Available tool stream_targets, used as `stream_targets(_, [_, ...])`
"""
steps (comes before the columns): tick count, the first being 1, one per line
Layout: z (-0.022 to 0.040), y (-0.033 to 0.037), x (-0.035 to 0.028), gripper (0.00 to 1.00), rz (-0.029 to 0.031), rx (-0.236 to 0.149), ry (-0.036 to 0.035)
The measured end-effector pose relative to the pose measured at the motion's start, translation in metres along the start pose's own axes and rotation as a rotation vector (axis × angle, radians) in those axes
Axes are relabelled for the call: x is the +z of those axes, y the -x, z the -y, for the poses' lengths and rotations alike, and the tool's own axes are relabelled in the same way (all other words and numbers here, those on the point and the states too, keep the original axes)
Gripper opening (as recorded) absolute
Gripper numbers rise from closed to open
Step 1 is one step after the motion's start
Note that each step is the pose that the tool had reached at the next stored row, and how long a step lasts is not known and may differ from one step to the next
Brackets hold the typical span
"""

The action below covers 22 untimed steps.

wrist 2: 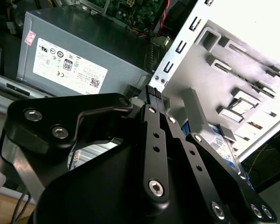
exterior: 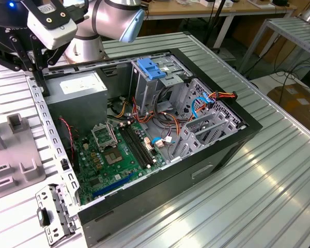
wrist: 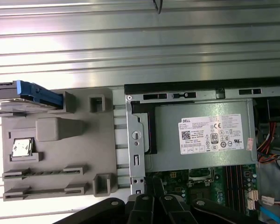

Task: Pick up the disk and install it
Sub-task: 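Reach for the disk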

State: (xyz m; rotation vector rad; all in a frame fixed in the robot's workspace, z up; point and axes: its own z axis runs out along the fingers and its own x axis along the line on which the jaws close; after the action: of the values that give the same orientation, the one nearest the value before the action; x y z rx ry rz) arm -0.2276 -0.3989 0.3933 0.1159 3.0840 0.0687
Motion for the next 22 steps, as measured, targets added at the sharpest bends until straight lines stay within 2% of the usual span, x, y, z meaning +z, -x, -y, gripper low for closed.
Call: stream_targets(22, [0.0005,-0.0070,-0.0004,0.11,0.0000,0.000,0.0000])
